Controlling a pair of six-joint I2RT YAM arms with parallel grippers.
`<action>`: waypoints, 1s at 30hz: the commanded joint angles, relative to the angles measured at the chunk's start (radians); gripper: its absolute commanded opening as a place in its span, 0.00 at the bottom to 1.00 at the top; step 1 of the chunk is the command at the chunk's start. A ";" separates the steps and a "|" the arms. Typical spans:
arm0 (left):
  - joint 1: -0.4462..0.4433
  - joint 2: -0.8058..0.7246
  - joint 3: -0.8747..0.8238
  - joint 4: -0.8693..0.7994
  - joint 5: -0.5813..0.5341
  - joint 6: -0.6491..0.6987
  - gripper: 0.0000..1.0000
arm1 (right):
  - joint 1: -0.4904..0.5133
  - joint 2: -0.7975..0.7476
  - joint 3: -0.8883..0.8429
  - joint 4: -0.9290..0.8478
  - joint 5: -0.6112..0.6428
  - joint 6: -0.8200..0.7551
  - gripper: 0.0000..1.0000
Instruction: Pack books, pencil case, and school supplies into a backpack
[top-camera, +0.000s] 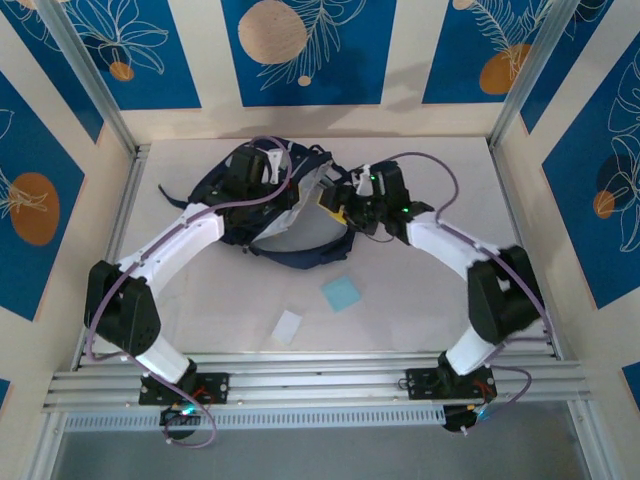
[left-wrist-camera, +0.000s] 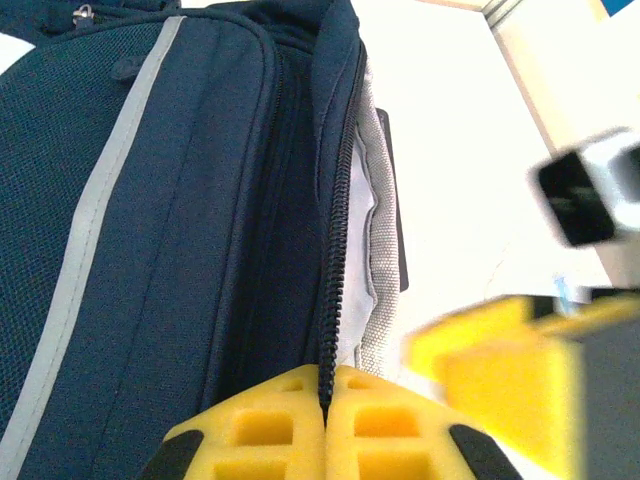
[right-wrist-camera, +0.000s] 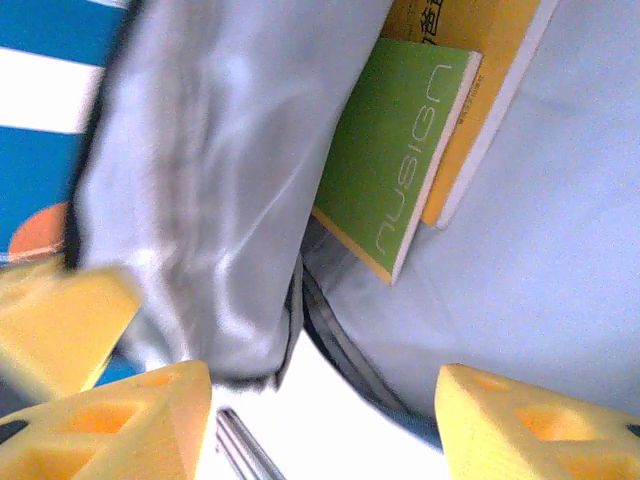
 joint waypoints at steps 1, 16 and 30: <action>-0.006 0.002 -0.022 0.073 0.002 -0.041 0.11 | 0.004 -0.112 -0.065 -0.276 0.118 -0.166 0.62; 0.141 -0.391 -0.616 0.156 -0.378 -0.242 0.91 | 0.187 -0.251 -0.165 -0.322 0.339 -0.212 0.63; 0.315 -0.186 -0.703 0.459 -0.353 -0.375 0.88 | 0.299 -0.161 -0.097 -0.333 0.406 -0.207 0.64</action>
